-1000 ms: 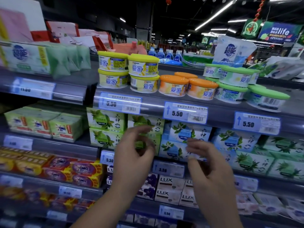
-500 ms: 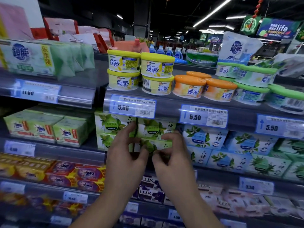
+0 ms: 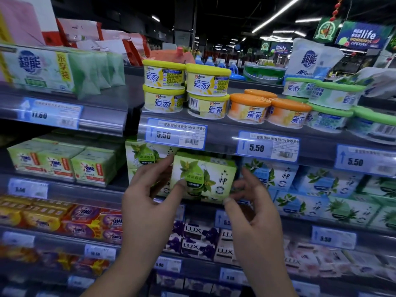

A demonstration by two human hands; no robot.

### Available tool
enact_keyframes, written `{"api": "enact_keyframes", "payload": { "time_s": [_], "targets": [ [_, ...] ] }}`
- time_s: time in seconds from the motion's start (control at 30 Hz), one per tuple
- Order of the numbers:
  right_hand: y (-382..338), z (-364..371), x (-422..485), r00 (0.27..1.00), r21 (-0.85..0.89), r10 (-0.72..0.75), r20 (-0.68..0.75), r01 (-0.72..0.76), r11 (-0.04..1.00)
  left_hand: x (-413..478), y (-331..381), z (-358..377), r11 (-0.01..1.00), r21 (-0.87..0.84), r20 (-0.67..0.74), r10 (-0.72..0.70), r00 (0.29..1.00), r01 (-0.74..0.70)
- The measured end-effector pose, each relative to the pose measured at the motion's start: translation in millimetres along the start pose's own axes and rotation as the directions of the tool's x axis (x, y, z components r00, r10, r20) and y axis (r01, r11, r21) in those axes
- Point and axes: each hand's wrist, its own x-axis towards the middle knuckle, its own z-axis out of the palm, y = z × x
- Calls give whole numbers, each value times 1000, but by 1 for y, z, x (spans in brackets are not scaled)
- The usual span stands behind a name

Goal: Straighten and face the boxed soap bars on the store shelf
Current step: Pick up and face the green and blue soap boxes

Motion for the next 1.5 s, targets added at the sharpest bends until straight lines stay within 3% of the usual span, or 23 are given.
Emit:
{"api": "enact_keyframes", "payload": {
  "time_s": [0.3, 0.53, 0.73, 0.9, 1.03, 1.13, 1.23, 1.33, 1.5],
  "targets": [
    [-5, -21, 3, 993, 229, 122, -4, -118, 966, -8, 10, -14, 961, -187, 91, -189, 978, 203],
    [-3, -28, -2, 987, 294, 160, 14, -157, 943, -10, 16, -18, 885, -333, 135, -296, 946, 325],
    [-3, -27, -7, 986, 315, 164, 12, -159, 936, -17, 28, -25, 971, -153, 76, -172, 982, 182],
    [6, -15, -6, 961, 417, 268, 65, -271, 868, -35, 53, -17, 995, 10, 83, 93, 992, -95],
    [5, -6, -10, 938, 507, 299, 178, -348, 789, -45, 65, -7, 981, 5, 86, 191, 978, -192],
    [1, -7, -10, 942, 511, 289, 169, -334, 792, -43, 66, -9, 976, 11, 82, 214, 973, -216],
    [-1, -14, -11, 958, 469, 279, 65, -276, 839, -39, 62, -14, 989, -22, 37, 144, 989, -143],
    [-9, -23, -13, 958, 479, 287, 8, -256, 840, -27, 54, -23, 997, -71, 2, -25, 1000, 25],
    [-32, -23, -16, 969, 508, 180, 167, -241, 827, -20, 33, -22, 933, -118, 183, -317, 931, 341]
  ]
}}
